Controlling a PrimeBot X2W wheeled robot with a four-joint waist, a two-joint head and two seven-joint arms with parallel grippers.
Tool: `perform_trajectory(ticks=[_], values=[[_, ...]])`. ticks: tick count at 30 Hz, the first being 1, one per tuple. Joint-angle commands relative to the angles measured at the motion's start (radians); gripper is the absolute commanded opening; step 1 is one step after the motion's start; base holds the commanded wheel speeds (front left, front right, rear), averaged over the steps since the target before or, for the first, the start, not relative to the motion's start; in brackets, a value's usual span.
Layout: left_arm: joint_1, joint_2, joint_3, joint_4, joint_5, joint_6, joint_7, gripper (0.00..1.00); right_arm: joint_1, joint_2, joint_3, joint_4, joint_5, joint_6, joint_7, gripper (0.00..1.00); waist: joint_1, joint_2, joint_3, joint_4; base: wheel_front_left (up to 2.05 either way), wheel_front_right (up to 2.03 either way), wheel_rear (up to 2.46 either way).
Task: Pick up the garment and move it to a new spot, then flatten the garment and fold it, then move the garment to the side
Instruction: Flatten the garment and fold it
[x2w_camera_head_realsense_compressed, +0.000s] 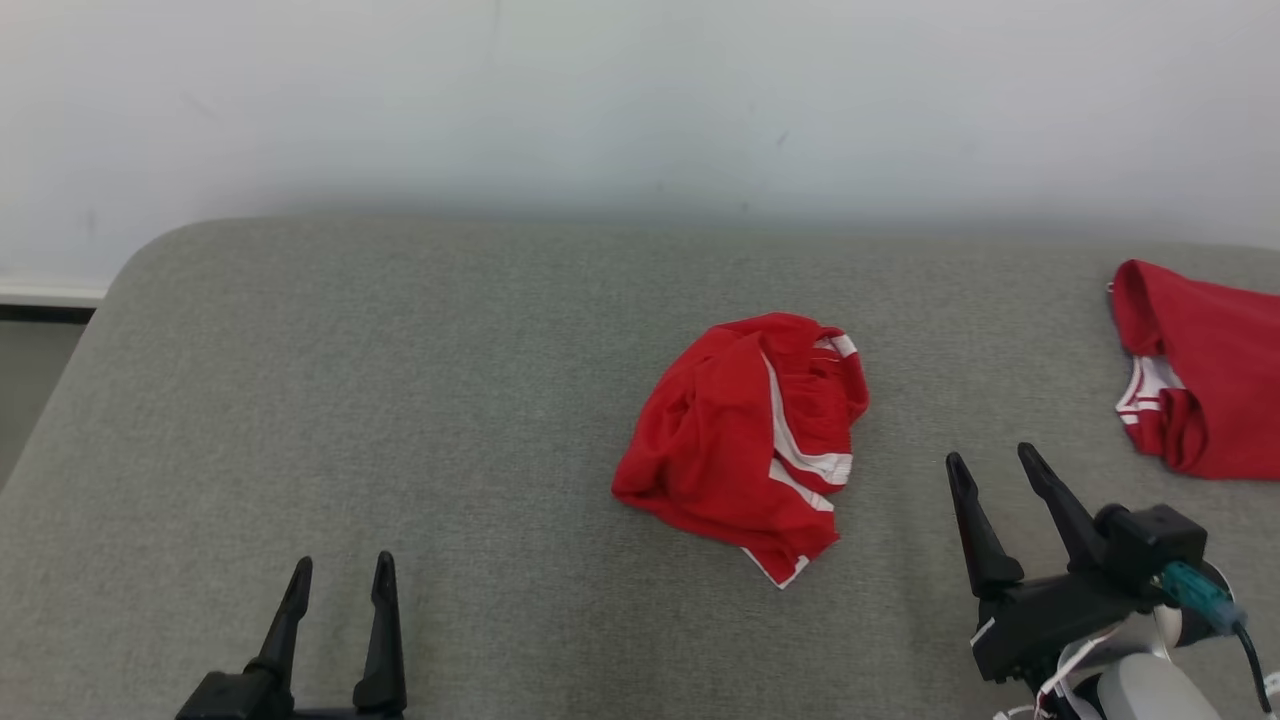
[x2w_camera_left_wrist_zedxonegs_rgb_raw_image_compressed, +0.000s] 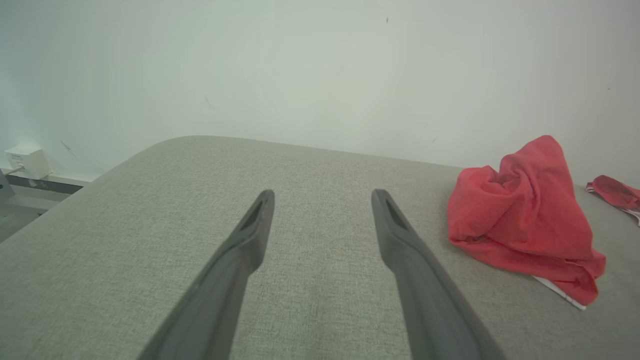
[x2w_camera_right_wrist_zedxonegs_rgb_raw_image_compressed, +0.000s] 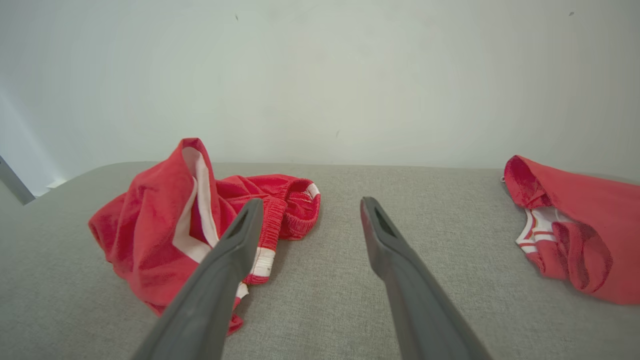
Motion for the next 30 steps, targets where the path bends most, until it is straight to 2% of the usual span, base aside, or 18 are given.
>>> perform_trajectory(ticks=[1,13,20,21,22,23,30], values=[[-0.020,-0.005,-0.002,0.000,0.010,-0.003,-0.003,1.00,-0.027,-0.010,0.014,0.023,0.010,-0.003,0.006,1.00,-0.0001,0.0000,0.022,0.033,0.00,0.00,0.00],[-0.102,-0.016,-0.062,0.031,-0.009,-0.020,-0.003,1.00,-0.234,-0.056,0.143,0.320,0.075,-0.003,0.023,1.00,-0.0001,0.0000,0.119,0.174,0.00,0.00,0.00],[-0.112,-0.016,-0.065,0.040,-0.022,-0.024,-0.003,1.00,-0.282,-0.049,0.208,0.449,0.138,-0.003,0.028,1.00,-0.0001,0.0000,0.129,0.211,0.00,0.00,0.00],[-0.112,-0.016,-0.065,0.041,-0.023,-0.024,-0.003,1.00,-0.290,-0.048,0.212,0.462,0.147,-0.003,0.023,0.89,-0.0001,0.0000,0.129,0.213,0.00,0.00,0.00],[-0.112,-0.016,-0.066,0.042,-0.023,-0.024,-0.003,1.00,-0.300,-0.049,0.218,0.475,0.155,-0.003,0.018,0.42,-0.0001,0.0000,0.129,0.215,0.00,0.00,0.00],[-0.113,-0.016,-0.066,0.043,-0.024,-0.022,-0.003,1.00,-0.307,-0.050,0.224,0.486,0.164,-0.003,0.012,0.00,-0.0001,0.0000,0.130,0.216,0.00,0.00,0.00],[-0.099,-0.016,-0.054,0.044,-0.009,-0.021,-0.003,1.00,-0.356,-0.078,0.229,0.510,0.203,-0.003,-0.049,0.00,-0.0001,0.0000,0.111,0.189,0.00,0.00,0.00]])
